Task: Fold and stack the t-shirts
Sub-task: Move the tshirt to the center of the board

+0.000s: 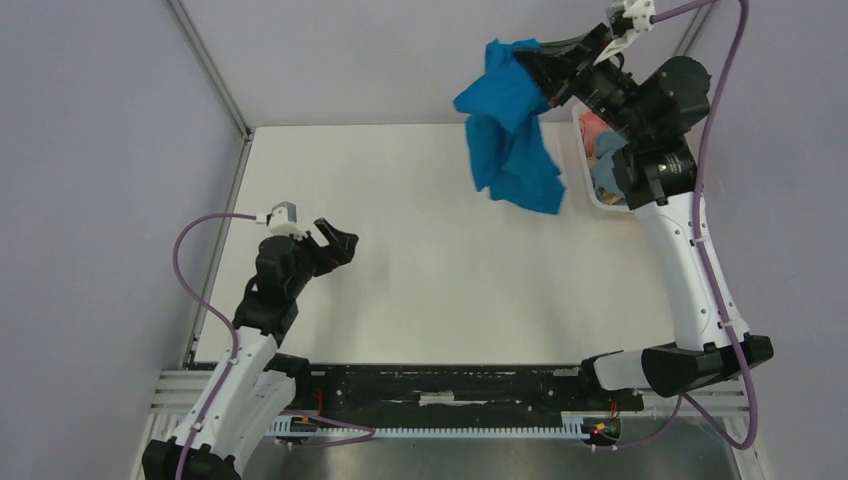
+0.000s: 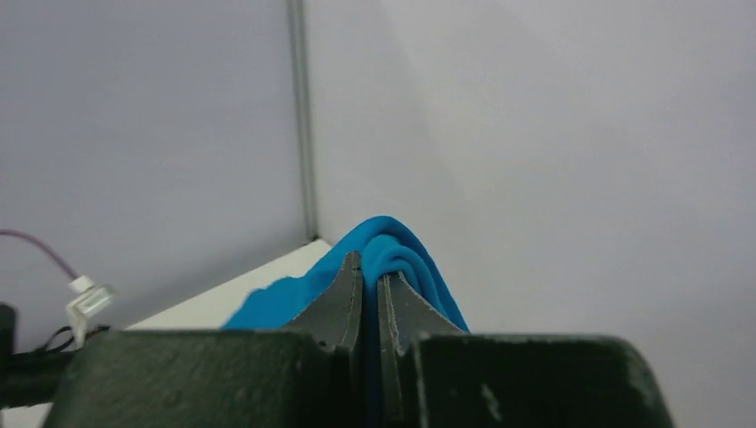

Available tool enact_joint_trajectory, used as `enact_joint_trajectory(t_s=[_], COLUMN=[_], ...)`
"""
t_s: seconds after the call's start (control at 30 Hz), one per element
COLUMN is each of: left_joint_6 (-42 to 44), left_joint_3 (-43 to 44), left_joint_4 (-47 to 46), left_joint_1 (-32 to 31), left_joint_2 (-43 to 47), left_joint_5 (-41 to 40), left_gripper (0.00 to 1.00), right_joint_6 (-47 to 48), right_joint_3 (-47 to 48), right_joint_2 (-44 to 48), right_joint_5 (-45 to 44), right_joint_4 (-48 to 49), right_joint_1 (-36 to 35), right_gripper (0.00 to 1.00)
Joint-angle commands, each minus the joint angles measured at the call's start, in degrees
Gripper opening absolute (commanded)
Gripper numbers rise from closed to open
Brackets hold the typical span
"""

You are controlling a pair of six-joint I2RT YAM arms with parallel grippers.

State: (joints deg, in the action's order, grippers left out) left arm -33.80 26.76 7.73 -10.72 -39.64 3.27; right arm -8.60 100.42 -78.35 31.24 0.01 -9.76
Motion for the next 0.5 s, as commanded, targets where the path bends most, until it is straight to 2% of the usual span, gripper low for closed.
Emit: enact_joint_trajectory(t_s=[0.0,0.1,0.2,0.37,0.47], left_joint_6=[-2.13,-3.19,-5.08,-11.01,-15.53], left_joint_3=[2.03,2.63,2.77,3.47,0.83], left_joint_4=[2.21,4.68,7.83,16.24,18.20], left_joint_1=[0.17,0.17,0.15,0.17,0.17], left_joint_2=[1.68,3.53,6.11,10.84,15.07], left_joint_5=[-0.72,-0.75,-1.82,-7.17,-7.32], left_gripper=[1.00,1.00,1.00,1.00,0.98], right_joint_6=[-2.67,-2.85,-5.61,-11.51,-16.46], right_joint_3=[2.74,0.99,-4.51,-27.34,-42.97], right_joint_2=[-1.14,-1.63,-0.40,6.66,9.58], right_joint_5=[4.74,0.87,-9.40,-25.08,-29.65], right_joint_4=[5.73,7.68,8.91,10.82,11.57], right_joint_1=[-9.06,-16.20,-20.98,-20.62,-17.70], right_gripper=[0.00,0.00,0.00,0.00,0.00])
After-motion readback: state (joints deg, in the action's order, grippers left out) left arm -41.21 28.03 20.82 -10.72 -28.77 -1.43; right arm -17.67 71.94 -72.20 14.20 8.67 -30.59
